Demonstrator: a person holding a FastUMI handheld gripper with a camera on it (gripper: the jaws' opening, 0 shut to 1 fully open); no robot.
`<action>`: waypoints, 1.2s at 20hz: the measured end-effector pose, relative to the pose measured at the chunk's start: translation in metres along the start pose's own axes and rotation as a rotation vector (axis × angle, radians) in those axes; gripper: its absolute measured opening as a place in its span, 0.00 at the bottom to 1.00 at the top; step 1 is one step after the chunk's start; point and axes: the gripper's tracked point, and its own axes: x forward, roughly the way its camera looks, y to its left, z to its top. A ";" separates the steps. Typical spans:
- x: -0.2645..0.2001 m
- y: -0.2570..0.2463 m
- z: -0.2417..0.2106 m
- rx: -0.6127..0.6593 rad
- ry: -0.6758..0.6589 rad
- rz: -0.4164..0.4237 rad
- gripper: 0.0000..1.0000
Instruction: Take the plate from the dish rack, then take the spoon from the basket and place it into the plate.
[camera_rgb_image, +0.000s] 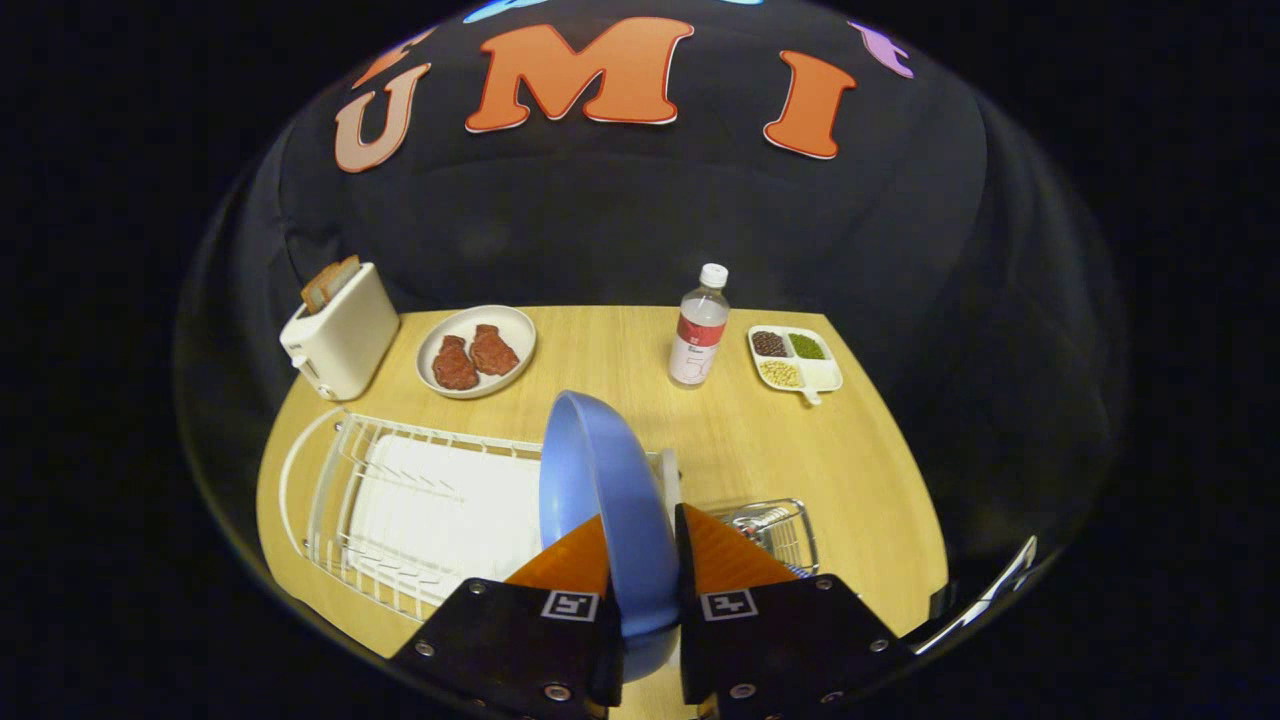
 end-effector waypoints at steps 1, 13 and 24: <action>-0.006 0.000 0.001 0.008 -0.006 0.019 0.23; -0.081 0.001 -0.079 0.037 -0.067 0.247 0.23; -0.069 0.001 -0.205 0.199 0.054 0.421 0.23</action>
